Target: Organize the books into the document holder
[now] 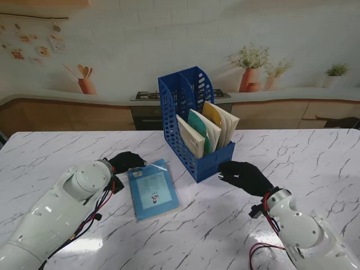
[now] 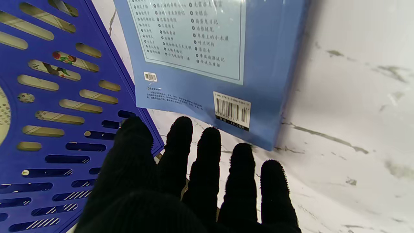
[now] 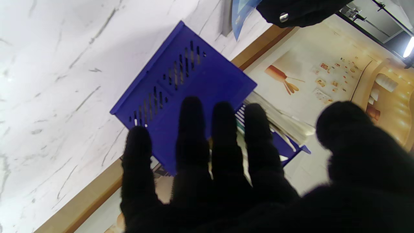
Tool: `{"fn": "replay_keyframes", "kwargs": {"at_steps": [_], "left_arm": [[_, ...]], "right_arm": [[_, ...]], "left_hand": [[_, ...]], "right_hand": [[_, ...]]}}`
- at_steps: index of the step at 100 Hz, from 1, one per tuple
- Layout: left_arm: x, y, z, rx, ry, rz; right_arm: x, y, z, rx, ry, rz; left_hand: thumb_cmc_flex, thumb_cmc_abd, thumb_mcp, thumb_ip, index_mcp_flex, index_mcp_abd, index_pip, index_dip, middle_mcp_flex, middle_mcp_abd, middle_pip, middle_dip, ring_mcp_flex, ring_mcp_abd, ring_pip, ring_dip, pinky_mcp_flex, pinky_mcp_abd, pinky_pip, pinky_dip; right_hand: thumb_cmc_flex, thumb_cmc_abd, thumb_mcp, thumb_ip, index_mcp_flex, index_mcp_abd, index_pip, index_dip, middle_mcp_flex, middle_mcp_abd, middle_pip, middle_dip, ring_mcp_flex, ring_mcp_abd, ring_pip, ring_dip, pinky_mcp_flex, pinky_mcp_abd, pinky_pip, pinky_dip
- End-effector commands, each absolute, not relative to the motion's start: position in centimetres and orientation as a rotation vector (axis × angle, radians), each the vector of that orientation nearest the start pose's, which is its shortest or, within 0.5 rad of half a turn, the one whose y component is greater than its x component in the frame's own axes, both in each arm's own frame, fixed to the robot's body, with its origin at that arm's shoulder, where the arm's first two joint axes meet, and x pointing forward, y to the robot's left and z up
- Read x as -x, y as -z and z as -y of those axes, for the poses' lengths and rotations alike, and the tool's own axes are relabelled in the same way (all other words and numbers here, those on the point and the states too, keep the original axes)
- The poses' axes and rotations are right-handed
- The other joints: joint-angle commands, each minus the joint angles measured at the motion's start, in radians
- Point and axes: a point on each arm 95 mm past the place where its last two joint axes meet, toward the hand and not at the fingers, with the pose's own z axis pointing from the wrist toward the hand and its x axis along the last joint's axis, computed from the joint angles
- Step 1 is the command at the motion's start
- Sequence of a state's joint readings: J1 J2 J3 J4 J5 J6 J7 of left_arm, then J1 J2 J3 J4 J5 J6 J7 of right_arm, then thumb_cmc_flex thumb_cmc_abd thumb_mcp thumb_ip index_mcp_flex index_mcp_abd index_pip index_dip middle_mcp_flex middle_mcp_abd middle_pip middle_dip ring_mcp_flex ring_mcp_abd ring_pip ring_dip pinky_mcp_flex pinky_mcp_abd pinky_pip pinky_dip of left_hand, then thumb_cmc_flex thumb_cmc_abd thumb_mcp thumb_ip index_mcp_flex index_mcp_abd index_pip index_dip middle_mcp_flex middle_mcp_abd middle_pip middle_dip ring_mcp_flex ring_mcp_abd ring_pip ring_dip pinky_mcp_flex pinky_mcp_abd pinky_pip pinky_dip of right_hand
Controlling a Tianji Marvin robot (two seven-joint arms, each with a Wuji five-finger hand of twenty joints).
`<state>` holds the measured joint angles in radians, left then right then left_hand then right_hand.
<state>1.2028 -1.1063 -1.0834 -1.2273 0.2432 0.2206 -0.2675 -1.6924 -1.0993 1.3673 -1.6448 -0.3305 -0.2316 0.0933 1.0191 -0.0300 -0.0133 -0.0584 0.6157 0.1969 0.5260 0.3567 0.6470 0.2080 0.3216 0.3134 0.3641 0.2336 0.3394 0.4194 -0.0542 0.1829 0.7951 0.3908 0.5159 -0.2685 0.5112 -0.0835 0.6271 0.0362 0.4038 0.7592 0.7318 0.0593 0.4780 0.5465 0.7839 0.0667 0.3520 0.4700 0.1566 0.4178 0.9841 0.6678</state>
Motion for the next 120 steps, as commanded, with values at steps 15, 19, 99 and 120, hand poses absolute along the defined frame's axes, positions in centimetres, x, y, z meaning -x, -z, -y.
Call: {"fn": "replay_keyframes", "kwargs": {"at_steps": [15,19,99,120], "left_arm": [[-48.0,36.4,-1.9,2.215,1.458,-1.318],[-47.7,36.6,-1.6,2.222,1.465,-1.321],[-41.1,38.1,2.8,2.313,1.571,-1.567],[-40.6,37.8,3.4,2.307,1.63,-1.586]], "right_arm": [[-37.2,32.7,2.5,2.014,2.298,1.363],[-37.2,32.7,2.5,2.013,2.297,1.363],[-36.9,33.3,2.8,2.027,2.267,1.357],[-36.9,33.7,2.8,2.043,2.207,1.376]], "left_hand": [[-0.008,0.012,0.007,0.022,0.013,0.014,0.002,0.01,-0.001,0.003,0.002,0.005,0.03,0.038,0.005,-0.001,-0.008,-0.025,0.012,0.01],[-0.008,0.011,0.006,0.022,0.015,0.015,0.002,0.01,0.001,0.003,0.003,0.005,0.033,0.039,0.008,0.0,-0.008,-0.026,0.02,0.013],[-0.01,0.02,0.005,0.022,0.086,0.024,0.059,0.017,0.093,0.019,0.036,0.016,0.112,0.074,0.075,0.024,0.014,0.007,0.137,0.072],[-0.004,0.014,0.005,0.022,0.09,0.02,0.068,0.014,0.099,0.016,0.037,0.017,0.112,0.069,0.076,0.022,0.014,0.008,0.138,0.073]], "right_hand": [[0.008,0.025,-0.02,0.023,0.026,-0.005,0.003,-0.002,0.02,-0.017,0.005,0.002,0.018,-0.017,0.012,0.022,-0.018,0.047,-0.009,-0.011],[0.007,0.025,-0.022,0.023,0.028,-0.005,0.004,-0.002,0.02,-0.018,0.006,0.002,0.018,-0.015,0.012,0.022,-0.017,0.046,-0.009,-0.011],[-0.001,0.022,-0.01,0.024,0.032,-0.008,0.003,-0.005,0.032,-0.016,-0.003,-0.003,0.026,-0.009,0.012,0.02,-0.018,0.058,-0.007,-0.013],[0.005,0.019,-0.022,0.024,0.039,-0.004,0.008,-0.003,0.036,-0.013,0.004,0.002,0.037,-0.002,0.02,0.024,0.019,0.051,0.024,0.001]]}}
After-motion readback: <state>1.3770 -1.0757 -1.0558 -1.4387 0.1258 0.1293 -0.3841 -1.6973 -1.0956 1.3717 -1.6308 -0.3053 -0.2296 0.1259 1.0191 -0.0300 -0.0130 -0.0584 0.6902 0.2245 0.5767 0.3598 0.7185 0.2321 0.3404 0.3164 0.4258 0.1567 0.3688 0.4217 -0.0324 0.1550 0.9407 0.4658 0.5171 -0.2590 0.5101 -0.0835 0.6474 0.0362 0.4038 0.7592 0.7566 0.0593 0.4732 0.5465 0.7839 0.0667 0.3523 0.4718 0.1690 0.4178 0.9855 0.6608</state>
